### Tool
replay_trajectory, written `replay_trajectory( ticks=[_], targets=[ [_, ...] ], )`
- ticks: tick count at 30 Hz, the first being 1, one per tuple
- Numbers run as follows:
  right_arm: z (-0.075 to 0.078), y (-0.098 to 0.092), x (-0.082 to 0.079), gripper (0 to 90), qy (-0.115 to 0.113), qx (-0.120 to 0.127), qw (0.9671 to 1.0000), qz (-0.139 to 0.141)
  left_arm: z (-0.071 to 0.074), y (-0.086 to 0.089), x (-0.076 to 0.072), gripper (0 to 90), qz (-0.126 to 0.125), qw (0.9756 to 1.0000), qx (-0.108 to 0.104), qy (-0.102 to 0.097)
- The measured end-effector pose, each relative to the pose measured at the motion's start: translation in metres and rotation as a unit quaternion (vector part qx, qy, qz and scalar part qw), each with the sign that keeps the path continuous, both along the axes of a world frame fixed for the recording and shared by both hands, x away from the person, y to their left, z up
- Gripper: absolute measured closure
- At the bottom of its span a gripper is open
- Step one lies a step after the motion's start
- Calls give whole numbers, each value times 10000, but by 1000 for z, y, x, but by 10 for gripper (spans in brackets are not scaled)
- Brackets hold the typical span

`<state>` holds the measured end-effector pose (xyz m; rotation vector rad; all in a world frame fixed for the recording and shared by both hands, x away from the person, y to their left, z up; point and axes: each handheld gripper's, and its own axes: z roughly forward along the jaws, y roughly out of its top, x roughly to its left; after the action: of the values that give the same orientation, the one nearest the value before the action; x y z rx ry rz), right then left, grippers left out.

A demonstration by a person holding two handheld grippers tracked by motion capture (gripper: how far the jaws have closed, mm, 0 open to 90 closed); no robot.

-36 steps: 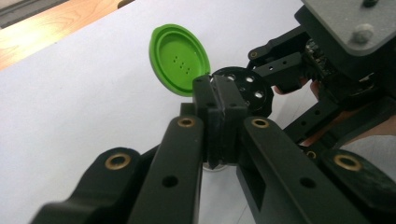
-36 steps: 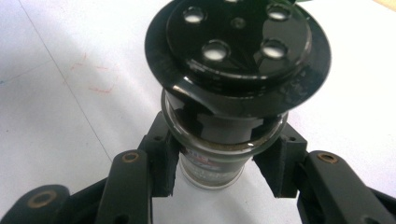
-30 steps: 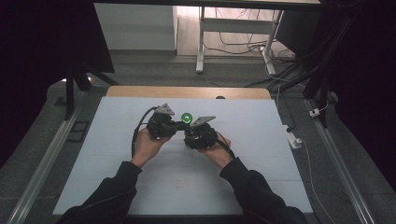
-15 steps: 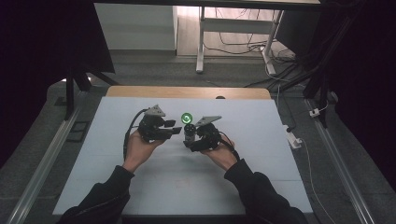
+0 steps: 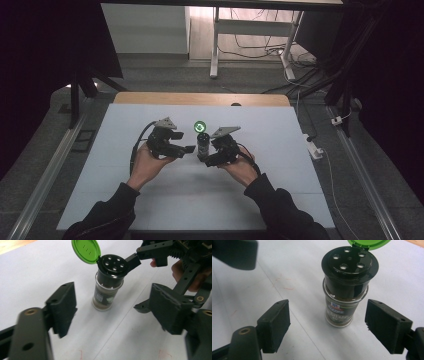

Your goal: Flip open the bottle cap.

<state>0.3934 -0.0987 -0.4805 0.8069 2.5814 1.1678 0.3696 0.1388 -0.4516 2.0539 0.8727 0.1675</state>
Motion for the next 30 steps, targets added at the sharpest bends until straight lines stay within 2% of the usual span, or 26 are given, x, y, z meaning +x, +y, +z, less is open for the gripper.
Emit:
replay_trajectory(
  ticks=[3, 7, 16, 23, 30],
  targets=[
    [1, -2, -2, 166, 29, 7, 10000, 15, 0, 3, -3, 162, 24, 10000, -53, 65],
    [4, -4, -5, 147, 24, 9, 10000, 33, -2, 6, -9, 117, 39, 9999, -1, 137],
    [11, -10, -14, 73, 131, 80, 9999, -42, -3, 18, -26, 54, -22, 9997, 13, 243],
    [15, -16, -27, 53, 153, 153, 9998, 36, -1, 30, -40, 23, 15, 9997, -131, 198],
    [17, -24, -36, 23, 152, 131, 9997, 119, -2, 40, -55, 6, 58, 9998, -110, 161]
  ],
)
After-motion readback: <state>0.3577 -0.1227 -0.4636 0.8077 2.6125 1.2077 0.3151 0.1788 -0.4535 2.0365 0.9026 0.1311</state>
